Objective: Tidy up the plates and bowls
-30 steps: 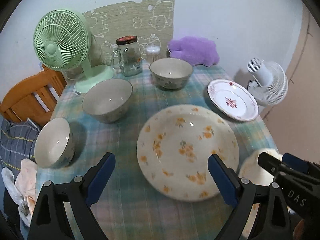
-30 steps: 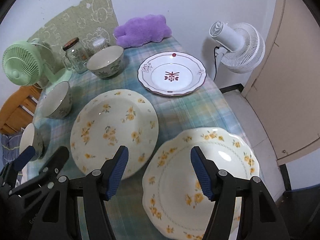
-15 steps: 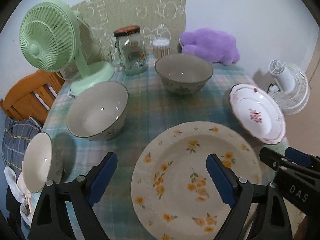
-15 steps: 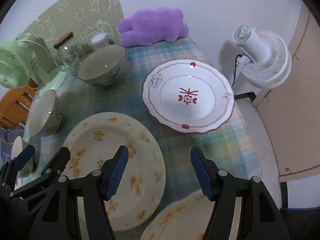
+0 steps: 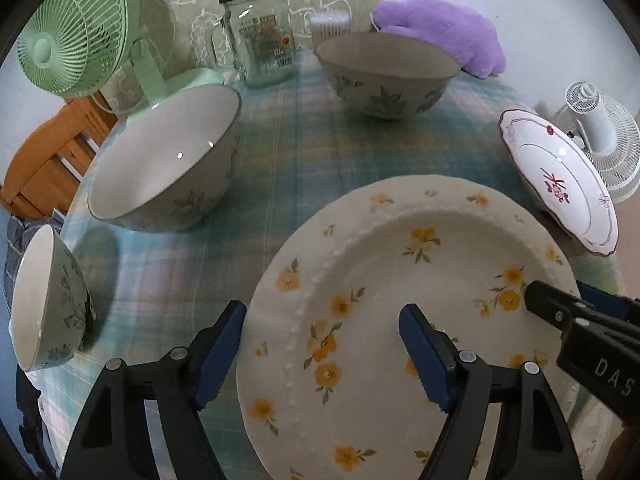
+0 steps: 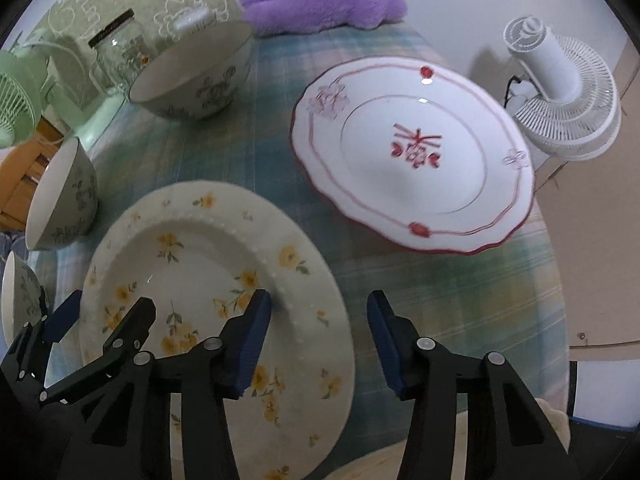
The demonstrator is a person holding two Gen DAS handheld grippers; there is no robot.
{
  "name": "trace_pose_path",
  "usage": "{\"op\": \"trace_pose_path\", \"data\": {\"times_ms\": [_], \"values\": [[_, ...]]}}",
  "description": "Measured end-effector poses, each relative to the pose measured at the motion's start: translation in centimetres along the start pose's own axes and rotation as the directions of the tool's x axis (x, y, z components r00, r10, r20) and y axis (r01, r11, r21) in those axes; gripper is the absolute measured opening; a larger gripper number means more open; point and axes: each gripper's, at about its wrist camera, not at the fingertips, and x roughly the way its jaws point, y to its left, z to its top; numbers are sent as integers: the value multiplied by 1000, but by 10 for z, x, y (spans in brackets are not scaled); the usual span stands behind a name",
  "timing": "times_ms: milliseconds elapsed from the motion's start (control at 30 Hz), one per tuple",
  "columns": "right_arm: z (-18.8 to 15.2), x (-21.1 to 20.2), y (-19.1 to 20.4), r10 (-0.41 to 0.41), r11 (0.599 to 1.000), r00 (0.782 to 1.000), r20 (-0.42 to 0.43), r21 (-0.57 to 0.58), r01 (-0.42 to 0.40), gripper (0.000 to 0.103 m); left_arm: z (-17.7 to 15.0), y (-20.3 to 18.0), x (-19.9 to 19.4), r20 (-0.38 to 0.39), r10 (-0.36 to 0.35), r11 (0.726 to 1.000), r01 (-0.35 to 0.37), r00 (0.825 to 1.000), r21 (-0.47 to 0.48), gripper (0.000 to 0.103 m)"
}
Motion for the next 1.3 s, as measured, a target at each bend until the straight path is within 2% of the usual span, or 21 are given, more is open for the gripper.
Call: {"op": "trace_pose_path", "data": {"times_ms": [100, 400, 567, 633, 733, 867, 1067, 1300], "values": [[-2, 5, 4, 18, 1000, 1000, -12, -11, -18, 52, 0, 3, 4, -4, -3, 1000, 3, 1000, -13, 75], [-2, 4, 21, -46, 996, 999, 12, -75, 47, 54, -5, 13, 3, -21, -11, 1000, 11, 1000, -5, 68], [-15, 4, 39, -20, 994, 1000, -14, -110, 18, 54, -16, 31, 2, -37, 12, 1000, -12, 999, 10, 68], [-19, 2, 44, -19, 994, 1000, -15, -112, 17, 56, -22, 32, 0, -34, 7, 999, -6, 999, 33, 68], [-23, 5, 49, -38, 991, 999, -14, -130, 36, 65, -24, 32, -1, -20, 11, 999, -10, 1000, 36, 67], [-24, 5, 51, -56, 992, 998, -11, -112, 54, 65, -23, 33, -1, -26, 21, 1000, -21, 999, -14, 65], [-23, 2, 57, -81, 989, 997, -13, -126, 78, 65, -22, 40, -3, -47, -23, 1000, 23, 999, -9, 65], [-31, 0, 59, -73, 993, 996, -56, -93, 67, 65, -30, 47, -12, -56, -25, 1000, 26, 998, 0, 65]]}}
